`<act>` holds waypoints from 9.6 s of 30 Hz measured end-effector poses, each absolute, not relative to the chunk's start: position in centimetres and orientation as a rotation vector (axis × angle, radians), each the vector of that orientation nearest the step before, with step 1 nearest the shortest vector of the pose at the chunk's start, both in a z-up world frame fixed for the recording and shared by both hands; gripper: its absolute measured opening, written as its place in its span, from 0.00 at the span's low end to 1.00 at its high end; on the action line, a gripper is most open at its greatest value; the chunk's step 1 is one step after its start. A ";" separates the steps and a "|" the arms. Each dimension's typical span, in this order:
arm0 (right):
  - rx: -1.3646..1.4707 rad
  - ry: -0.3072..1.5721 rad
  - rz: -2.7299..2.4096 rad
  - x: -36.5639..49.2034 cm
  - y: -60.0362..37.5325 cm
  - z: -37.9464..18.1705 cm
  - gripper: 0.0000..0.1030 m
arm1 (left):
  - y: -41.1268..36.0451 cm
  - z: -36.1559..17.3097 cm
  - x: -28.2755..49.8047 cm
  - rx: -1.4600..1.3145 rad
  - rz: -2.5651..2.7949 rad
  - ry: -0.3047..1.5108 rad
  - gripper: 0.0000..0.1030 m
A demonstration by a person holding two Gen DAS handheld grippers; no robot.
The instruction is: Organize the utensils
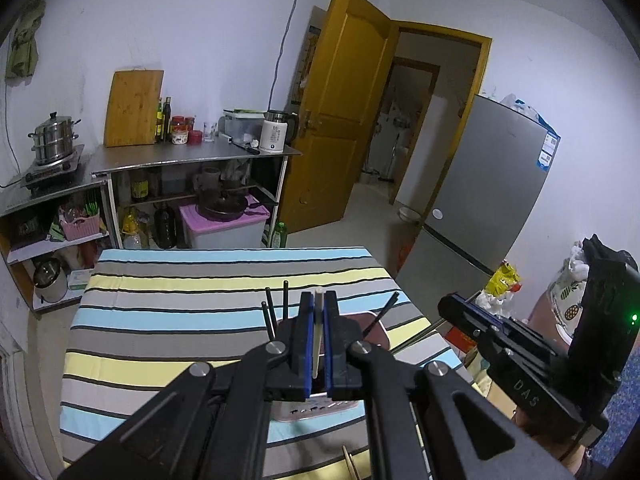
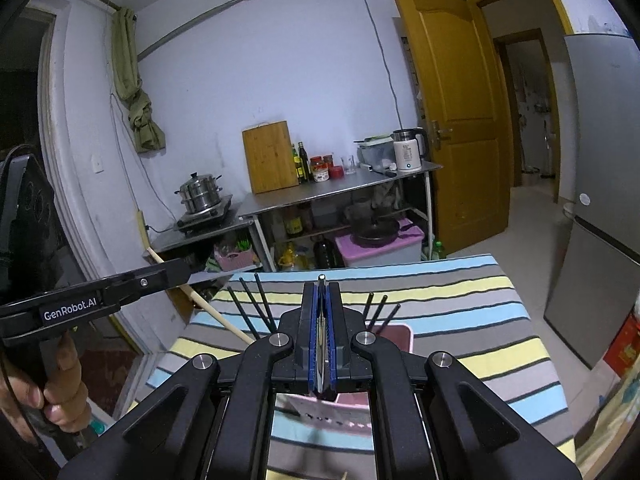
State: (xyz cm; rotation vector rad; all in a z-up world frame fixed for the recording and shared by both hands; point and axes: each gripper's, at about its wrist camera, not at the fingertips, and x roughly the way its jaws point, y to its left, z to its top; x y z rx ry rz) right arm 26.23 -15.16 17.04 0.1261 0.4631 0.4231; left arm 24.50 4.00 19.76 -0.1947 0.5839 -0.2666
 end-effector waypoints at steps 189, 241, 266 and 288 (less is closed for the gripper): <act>0.001 0.990 0.351 20.9 -19.7 -3.8 0.04 | -3.8 -3.1 17.0 0.041 -0.240 1.014 0.06; 0.096 0.604 0.413 17.3 -20.8 11.0 0.04 | 1.2 12.5 15.0 -0.113 -0.284 0.705 0.05; 0.163 0.401 0.482 25.2 -16.0 19.0 0.04 | 3.3 21.2 24.6 -0.132 -0.227 0.535 0.05; 0.116 0.550 0.466 30.2 -13.2 11.1 0.04 | 2.5 13.5 28.6 -0.146 -0.251 0.617 0.06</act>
